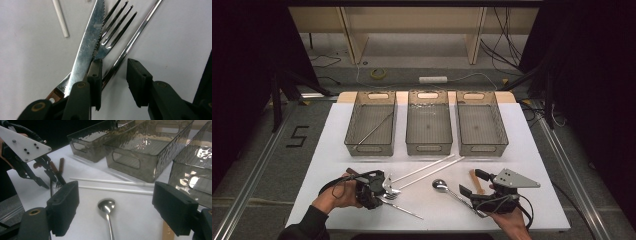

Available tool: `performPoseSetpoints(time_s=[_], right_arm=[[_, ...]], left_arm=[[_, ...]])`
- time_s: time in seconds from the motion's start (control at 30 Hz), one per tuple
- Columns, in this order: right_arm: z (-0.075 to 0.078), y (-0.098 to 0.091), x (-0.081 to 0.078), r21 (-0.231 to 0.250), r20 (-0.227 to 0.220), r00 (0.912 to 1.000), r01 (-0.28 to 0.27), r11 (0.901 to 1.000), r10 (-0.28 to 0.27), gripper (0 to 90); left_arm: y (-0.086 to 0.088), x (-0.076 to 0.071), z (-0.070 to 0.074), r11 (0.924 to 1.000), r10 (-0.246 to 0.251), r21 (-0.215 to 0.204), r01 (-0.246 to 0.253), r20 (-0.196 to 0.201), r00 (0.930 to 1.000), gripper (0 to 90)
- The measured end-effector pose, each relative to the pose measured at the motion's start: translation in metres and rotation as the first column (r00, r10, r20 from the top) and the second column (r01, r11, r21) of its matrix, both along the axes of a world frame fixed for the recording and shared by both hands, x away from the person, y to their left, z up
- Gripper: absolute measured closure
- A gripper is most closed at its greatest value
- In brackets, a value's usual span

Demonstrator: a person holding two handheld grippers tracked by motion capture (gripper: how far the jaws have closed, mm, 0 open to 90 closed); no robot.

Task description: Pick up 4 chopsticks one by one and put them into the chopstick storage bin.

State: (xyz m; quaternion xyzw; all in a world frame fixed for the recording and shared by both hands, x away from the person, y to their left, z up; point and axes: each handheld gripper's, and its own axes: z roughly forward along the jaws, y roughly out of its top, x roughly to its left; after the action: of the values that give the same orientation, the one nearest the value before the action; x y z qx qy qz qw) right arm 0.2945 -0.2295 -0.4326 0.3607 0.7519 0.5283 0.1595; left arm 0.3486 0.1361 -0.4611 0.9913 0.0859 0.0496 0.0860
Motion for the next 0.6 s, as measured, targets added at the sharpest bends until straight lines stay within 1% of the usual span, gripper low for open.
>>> performPoseSetpoints(time_s=[0.03,0.07,0.1,0.13,0.2,0.27,0.33,0.43,0.47,0.6], right_arm=[[-0.0001,0.0,0.0001,0.0,0.0,1.0,-0.001,1.0,0.001,22.7],[-0.0001,0.0001,0.0001,-0.001,0.0,1.0,-0.001,1.0,0.001,22.7],[-0.0002,0.0002,0.0001,0.001,0.001,1.0,-0.001,1.0,0.001,22.7],[-0.0002,0.0002,0.0001,0.0,0.0,1.0,-0.001,1.0,0.001,22.8],[-0.0003,0.0002,0.0001,0.0,0.0,1.0,-0.002,1.0,0.002,22.7],[-0.0003,0.0002,0.0002,-0.002,-0.001,1.0,-0.002,1.0,0.002,22.7],[-0.0003,0.0005,0.0001,-0.003,-0.001,1.0,-0.002,1.0,0.002,22.7],[-0.0003,0.0004,0.0002,-0.002,-0.002,1.0,-0.002,1.0,0.002,22.8],[-0.0005,0.0005,0.0004,-0.002,-0.003,1.0,-0.002,1.0,0.002,22.7],[-0.0006,0.0006,0.0005,-0.004,-0.002,1.0,-0.002,1.0,0.002,22.7]], left_arm=[[-0.0004,0.0,0.0003,0.9999,-0.008,0.007,0.008,0.0,1.0,65.6],[-0.001,-0.0004,-0.0001,1.0,-0.005,0.003,0.005,-0.002,1.0,66.4],[-0.0014,-0.0006,-0.0001,0.9999,-0.009,0.009,0.009,-0.002,1.0,67.2],[-0.0018,0.0,0.0004,0.9995,-0.024,0.018,0.024,-0.004,0.9997,68.0],[-0.0026,-0.0013,-0.0002,0.9996,-0.023,0.015,0.023,-0.005,0.9997,69.6],[-0.0034,-0.0013,0.0004,0.9988,-0.04,0.027,0.04,-0.005,0.9992,70.5],[-0.0036,-0.0017,0.0,0.9987,-0.045,0.023,0.046,-0.009,0.9989,73.1],[-0.0037,-0.0022,-0.0003,0.9983,-0.055,0.02,0.055,-0.01,0.9984,74.1],[-0.0037,-0.0016,0.0002,0.997,-0.071,0.029,0.071,-0.013,0.9974,75.3],[-0.0029,-0.0024,-0.0006,0.9958,-0.09,0.015,0.09,-0.015,0.9959,77.0]])
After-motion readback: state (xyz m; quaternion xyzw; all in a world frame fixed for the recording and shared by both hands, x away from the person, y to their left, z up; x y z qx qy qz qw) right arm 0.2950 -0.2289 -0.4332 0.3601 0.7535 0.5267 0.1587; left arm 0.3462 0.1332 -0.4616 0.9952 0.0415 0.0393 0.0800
